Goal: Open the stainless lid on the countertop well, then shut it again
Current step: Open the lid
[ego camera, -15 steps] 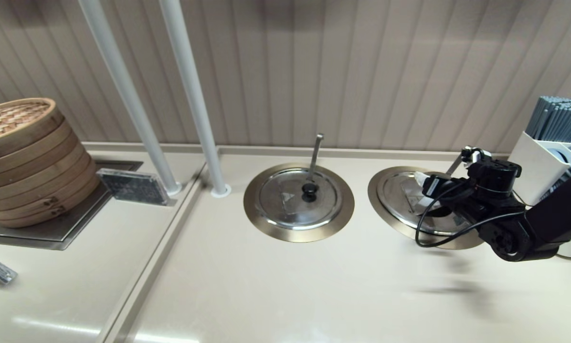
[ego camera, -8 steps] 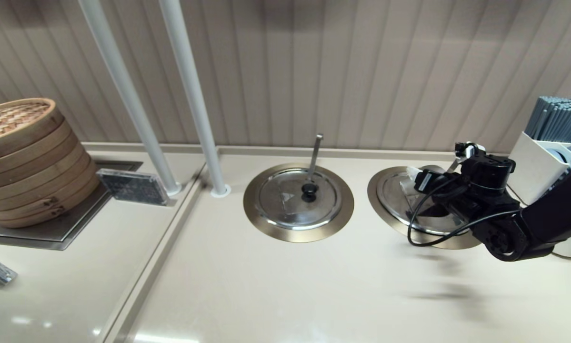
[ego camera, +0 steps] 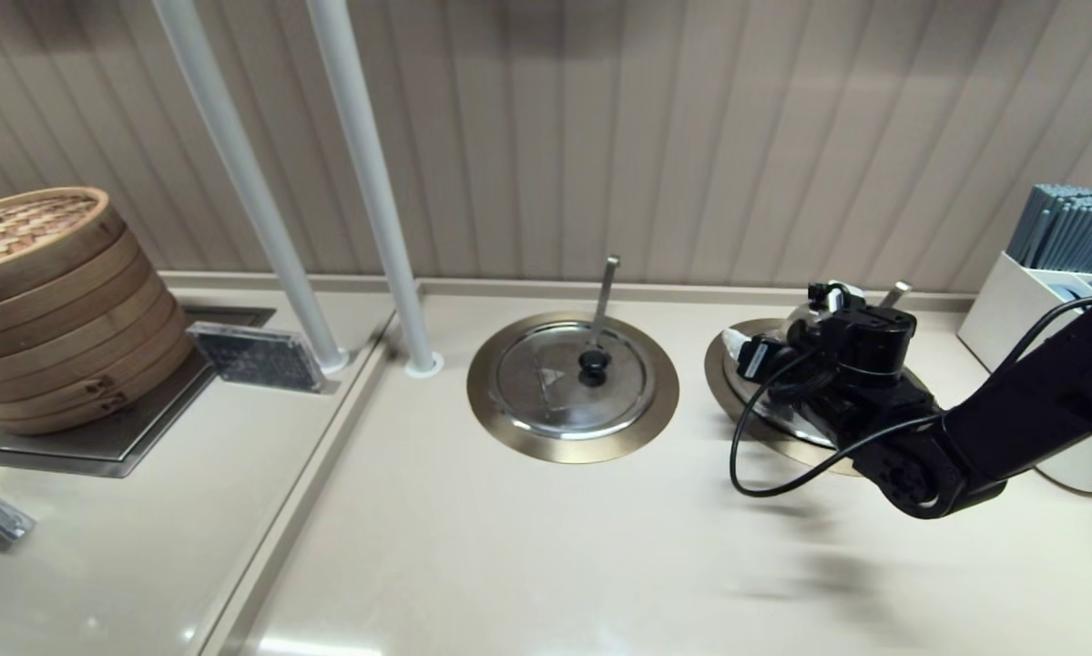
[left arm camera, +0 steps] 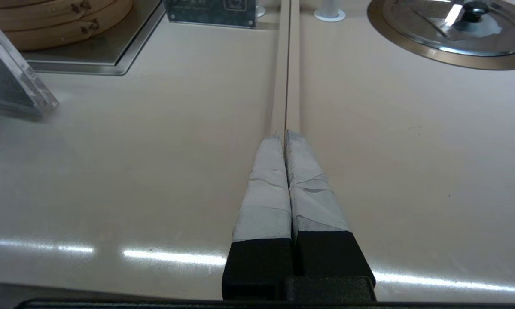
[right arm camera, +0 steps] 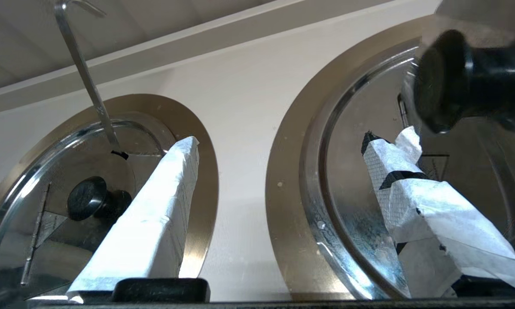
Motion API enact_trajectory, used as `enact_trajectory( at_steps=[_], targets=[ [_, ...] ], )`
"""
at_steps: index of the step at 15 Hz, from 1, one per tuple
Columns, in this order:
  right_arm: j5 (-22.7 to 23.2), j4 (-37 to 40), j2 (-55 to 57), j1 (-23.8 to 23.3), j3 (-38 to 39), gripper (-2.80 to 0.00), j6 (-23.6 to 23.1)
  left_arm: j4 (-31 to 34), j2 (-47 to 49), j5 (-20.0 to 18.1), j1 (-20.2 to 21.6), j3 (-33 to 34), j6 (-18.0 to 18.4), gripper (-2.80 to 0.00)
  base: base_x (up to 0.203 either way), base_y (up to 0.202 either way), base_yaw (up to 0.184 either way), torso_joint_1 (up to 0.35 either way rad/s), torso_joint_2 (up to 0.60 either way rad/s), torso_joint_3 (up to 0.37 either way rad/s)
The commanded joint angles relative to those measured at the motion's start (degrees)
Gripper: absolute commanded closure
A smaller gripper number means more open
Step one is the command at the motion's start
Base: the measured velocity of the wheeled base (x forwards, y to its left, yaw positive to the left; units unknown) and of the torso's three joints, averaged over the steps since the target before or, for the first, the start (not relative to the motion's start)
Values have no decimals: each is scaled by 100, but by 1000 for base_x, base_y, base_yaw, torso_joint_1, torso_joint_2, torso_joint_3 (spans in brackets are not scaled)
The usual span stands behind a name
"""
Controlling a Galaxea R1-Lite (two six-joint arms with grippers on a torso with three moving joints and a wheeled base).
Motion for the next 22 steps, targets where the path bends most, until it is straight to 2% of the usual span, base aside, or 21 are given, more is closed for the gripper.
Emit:
enact_trajectory(
  at_steps=[1, 5, 8, 10, 14, 18, 22],
  targets=[
    [-36, -74, -210, 113, 69, -280, 21, 2, 0, 0, -6, 7, 5, 0, 0, 0, 0, 0, 0, 0],
    [-37, -65, -458, 295, 190, -280, 42, 2, 0, 0, -6, 7, -3, 0, 0, 0, 0, 0, 0, 0],
    [-127, 14, -400, 25, 191, -280, -174, 2, 0, 0, -6, -1, 6, 0, 0, 0, 0, 0, 0, 0],
    [-561, -119, -43, -253, 141, -280, -847, 2, 0, 0, -6, 2, 4, 0, 0, 0, 0, 0, 0, 0],
    [-1404, -1204, 724, -331, 5, -280, -1829, 2, 0, 0, -6, 6, 0, 0, 0, 0, 0, 0, 0, 0],
    [-1737, -1280, 984, -596, -170, -280, -1749, 2, 0, 0, -6, -1, 4, 0, 0, 0, 0, 0, 0, 0],
    [-1724, -1295, 1219, -1100, -263, -280, -1460, 2, 0, 0, -6, 1, 4, 0, 0, 0, 0, 0, 0, 0]
  ],
)
